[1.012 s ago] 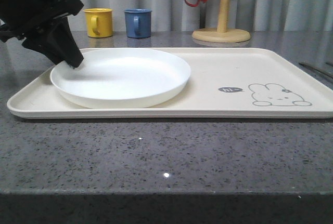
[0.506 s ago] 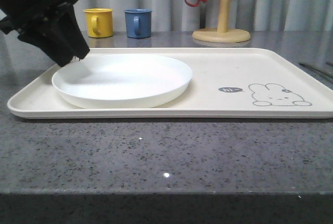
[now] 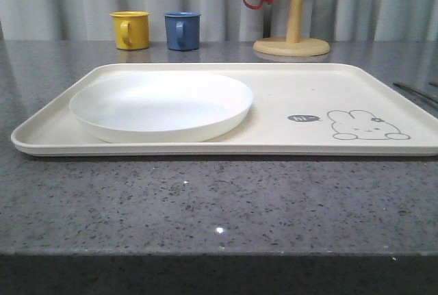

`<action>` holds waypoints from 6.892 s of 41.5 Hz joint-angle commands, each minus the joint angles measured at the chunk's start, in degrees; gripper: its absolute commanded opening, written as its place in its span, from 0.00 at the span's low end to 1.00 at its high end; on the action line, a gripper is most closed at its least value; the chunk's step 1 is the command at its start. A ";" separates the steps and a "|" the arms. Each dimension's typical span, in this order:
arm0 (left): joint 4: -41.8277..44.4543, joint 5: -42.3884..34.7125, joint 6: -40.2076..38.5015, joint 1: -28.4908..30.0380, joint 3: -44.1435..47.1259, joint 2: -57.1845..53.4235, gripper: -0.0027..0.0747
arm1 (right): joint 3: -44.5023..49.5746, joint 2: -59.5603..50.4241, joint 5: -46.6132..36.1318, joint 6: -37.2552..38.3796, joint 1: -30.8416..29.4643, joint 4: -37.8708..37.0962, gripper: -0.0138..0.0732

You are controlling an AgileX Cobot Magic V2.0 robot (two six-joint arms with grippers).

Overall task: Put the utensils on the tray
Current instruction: 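Raise the left gripper away from the plate, then grasp the steel fork with the right gripper, then place the fork on the tray beside the plate, release, then grasp the steel chopsticks with the right gripper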

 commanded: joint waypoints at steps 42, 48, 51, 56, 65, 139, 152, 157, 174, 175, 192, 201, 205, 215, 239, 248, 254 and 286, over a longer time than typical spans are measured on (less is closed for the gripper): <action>4.92 -15.84 -8.48 -5.21 26.40 -30.35 0.32 | -23.30 23.21 23.70 -2.85 5.81 -0.10 0.71; 4.92 -15.84 -8.48 -5.21 26.40 -30.35 0.32 | -28.02 31.44 24.18 -2.85 5.81 -0.16 0.70; 4.92 -15.84 -8.48 -5.21 26.40 -30.35 0.32 | -30.17 35.23 24.31 -2.85 5.81 -0.20 0.66; 4.92 -15.84 -8.48 -5.21 26.40 -30.35 0.32 | -33.39 40.87 25.53 -2.85 5.81 -1.22 0.55; 4.92 -15.84 -8.48 -5.21 26.40 -30.35 0.32 | -37.87 50.90 26.96 -0.58 5.74 -5.47 0.49; 4.92 -15.84 -8.48 -5.21 26.40 -30.35 0.32 | -54.34 62.10 35.85 17.59 25.64 -3.33 0.20; 4.92 -15.84 -8.48 -5.21 26.40 -30.35 0.32 | -54.37 68.58 32.51 31.49 27.32 -3.05 0.20; 4.92 -15.84 -8.48 -5.21 26.40 -30.35 0.32 | -54.37 69.74 29.27 32.50 27.32 -1.58 0.20; 4.92 -15.84 -8.48 -5.21 26.40 -30.35 0.32 | -54.37 71.49 28.62 32.86 27.32 -1.98 0.34; 4.92 -15.84 -8.48 -5.21 26.40 -30.35 0.32 | -54.37 71.49 28.62 32.86 27.32 -1.98 0.36; 4.92 -15.84 -8.48 -5.21 26.40 -30.35 0.32 | -54.37 64.57 29.93 27.49 27.32 -7.04 0.48; 4.92 -15.84 -8.48 -5.21 26.40 -30.35 0.32 | -53.63 55.86 33.72 22.22 26.56 -16.69 0.48; 4.92 -15.84 -8.48 -5.21 26.40 -30.35 0.32 | -51.75 52.70 35.50 21.77 24.38 -19.58 0.48; 4.92 -15.84 -8.48 -5.21 26.40 -30.35 0.32 | -44.02 49.31 35.66 12.23 11.55 -14.49 0.48; 4.92 -15.84 -8.48 -5.21 26.40 -30.35 0.32 | -38.15 54.16 32.36 -9.20 -6.01 -2.56 0.48; 4.92 -15.84 -8.48 -5.21 26.40 -30.35 0.32 | -38.15 57.37 28.65 -9.20 -6.01 -2.56 0.48; 4.92 -15.84 -8.48 -5.21 26.40 -30.35 0.32 | -38.15 58.84 26.67 -9.20 -6.01 -1.20 0.48; 4.92 -15.84 -8.48 -5.21 26.40 -30.35 0.32 | -38.20 62.54 26.84 -9.20 -6.01 -0.53 0.30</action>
